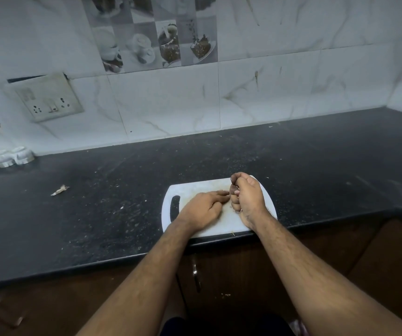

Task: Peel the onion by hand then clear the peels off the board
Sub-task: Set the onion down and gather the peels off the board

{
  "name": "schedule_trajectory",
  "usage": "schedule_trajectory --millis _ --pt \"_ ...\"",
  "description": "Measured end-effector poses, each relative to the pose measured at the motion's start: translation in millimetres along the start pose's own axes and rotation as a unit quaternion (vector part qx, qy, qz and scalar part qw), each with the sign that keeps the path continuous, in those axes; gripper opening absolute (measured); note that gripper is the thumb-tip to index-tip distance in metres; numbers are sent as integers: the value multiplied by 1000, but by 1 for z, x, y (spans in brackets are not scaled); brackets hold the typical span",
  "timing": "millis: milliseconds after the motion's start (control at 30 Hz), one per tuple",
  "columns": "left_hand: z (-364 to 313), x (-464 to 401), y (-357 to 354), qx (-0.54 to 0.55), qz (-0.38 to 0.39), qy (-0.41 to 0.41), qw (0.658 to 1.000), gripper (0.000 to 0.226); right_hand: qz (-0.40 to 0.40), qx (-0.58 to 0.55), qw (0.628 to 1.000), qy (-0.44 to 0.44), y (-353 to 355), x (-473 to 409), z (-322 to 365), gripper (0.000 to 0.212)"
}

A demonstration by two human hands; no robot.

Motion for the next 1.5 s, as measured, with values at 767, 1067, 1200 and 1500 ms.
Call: schedule_trajectory --millis 767,1067,1200,1500 --pt "-12 31 -9 8 -8 123 992 69 12 19 1000 -15 -2 -3 -4 32" --pt "-9 18 -5 120 -71 160 977 72 -10 -67 997 -30 6 -3 -1 32" --pt "-11 2 -12 38 -13 82 996 74 -21 -127 991 -32 11 -3 -2 30" --pt "8 -16 6 144 -120 91 978 17 14 -59 997 -36 2 -1 -2 33"
Point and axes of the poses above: each hand's wrist, its own x-axis away from the middle knuckle, its own y-axis out of the back of the hand, z = x × y, the point moved 9 cm from there along -x, towards the middle knuckle, and after that the axes turned 6 degrees about -x, right-handed, at the moved point
